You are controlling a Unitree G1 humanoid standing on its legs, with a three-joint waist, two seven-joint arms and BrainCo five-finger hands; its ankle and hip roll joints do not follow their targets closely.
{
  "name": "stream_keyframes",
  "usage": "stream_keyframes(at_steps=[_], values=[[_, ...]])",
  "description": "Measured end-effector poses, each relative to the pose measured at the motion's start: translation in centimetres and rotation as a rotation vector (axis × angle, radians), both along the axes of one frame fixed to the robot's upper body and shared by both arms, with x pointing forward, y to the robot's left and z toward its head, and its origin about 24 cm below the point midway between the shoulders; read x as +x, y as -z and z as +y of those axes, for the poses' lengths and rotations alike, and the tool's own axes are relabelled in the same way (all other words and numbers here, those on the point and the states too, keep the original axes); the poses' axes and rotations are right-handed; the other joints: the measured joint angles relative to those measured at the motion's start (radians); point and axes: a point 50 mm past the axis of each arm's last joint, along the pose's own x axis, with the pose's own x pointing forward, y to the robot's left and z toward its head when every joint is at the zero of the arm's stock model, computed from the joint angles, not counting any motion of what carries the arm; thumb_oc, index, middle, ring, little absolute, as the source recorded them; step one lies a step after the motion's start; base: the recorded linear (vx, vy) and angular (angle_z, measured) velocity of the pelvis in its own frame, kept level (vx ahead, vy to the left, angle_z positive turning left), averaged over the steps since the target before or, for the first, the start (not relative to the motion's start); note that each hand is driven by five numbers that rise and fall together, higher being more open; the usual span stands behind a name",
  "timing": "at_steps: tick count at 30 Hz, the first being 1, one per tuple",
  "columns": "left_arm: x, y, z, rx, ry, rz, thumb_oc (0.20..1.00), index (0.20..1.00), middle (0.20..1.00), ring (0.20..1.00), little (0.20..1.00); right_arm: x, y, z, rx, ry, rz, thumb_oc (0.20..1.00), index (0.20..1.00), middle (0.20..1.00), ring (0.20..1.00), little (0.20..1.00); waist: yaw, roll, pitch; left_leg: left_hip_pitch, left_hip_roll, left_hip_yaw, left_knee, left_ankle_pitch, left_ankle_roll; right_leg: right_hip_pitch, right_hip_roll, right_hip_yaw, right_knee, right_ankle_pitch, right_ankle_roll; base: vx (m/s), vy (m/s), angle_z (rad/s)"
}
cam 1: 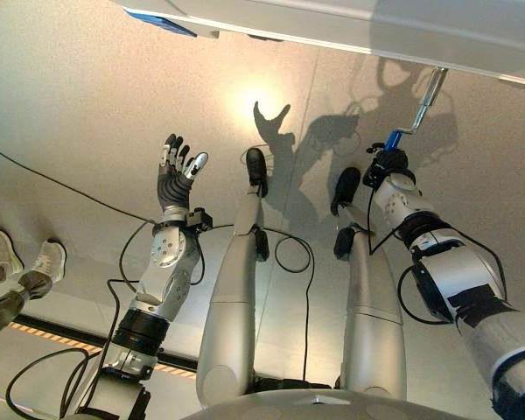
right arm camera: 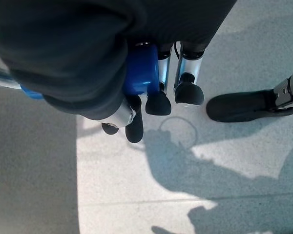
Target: Raise the hospital bed
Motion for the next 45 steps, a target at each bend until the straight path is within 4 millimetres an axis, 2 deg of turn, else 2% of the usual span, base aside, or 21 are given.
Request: stream_keyframes(at_steps=[9,13,25,31,38,45], values=[[0.0,0.0,0.1,0.001,-0.001,-0.001,1.000,1.000,1.000,1.000,1.000,0.0,-0.3,0.5,0.013,-0.012,-0.033,0.200,0.200,0.200,0.200,0.200,-0.010,0.000,0.000,-0.008,0.001,0.002,0.000,0.000,0.000,-0.008,0.003,0.002,-0.005,0.003,0.000,0.00,0.000,0.00],[0.0,0.0,0.2,0.002,-0.006,-0.001,1.000,1.000,1.000,1.000,1.000,-0.2,-0.8,2.1,-0.026,-0.081,-0.088,0.200,0.200,0.200,0.200,0.200,-0.022,-0.001,0.000,-0.021,0.002,0.004,0.000,0.001,0.001,-0.021,0.005,0.005,-0.004,0.006,0.000,0.00,0.000,0.00],[0.0,-0.1,0.4,0.003,-0.026,0.001,1.000,1.000,1.000,1.000,1.000,-0.1,-1.6,3.7,-0.168,-0.134,-0.110,0.200,0.200,0.200,0.200,0.200,-0.022,-0.001,0.000,-0.021,0.010,0.012,0.004,0.001,0.001,-0.025,0.012,0.010,-0.004,0.012,-0.004,0.00,0.000,-0.01],[0.0,-0.2,0.8,-0.001,-0.044,-0.002,1.000,1.000,1.000,1.000,1.000,-0.1,-2.4,6.6,-0.187,-0.228,-0.152,0.200,0.200,0.200,0.200,0.200,-0.025,-0.001,0.000,-0.022,0.010,0.012,0.005,0.001,0.001,-0.024,0.012,0.010,-0.003,0.013,-0.004,0.00,0.000,0.00],[-0.1,-0.5,1.6,-0.011,-0.082,-0.012,1.000,1.000,1.000,1.000,1.000,-1.3,-3.0,8.6,-0.173,-0.325,-0.227,0.200,0.200,0.200,0.200,0.200,-0.049,-0.001,0.001,-0.026,0.009,0.008,0.009,0.001,0.001,-0.024,0.012,0.006,-0.003,0.013,-0.003,0.00,0.000,0.00],[-0.2,-0.8,2.2,-0.001,-0.131,-0.028,1.000,1.000,1.000,1.000,1.000,-3.4,-3.3,9.7,-0.132,-0.416,-0.321,0.200,0.200,0.200,0.200,0.200,-0.054,-0.001,0.001,-0.026,0.012,0.009,0.020,0.001,0.001,-0.023,0.012,0.007,0.003,0.016,-0.006,0.00,0.000,0.00]])
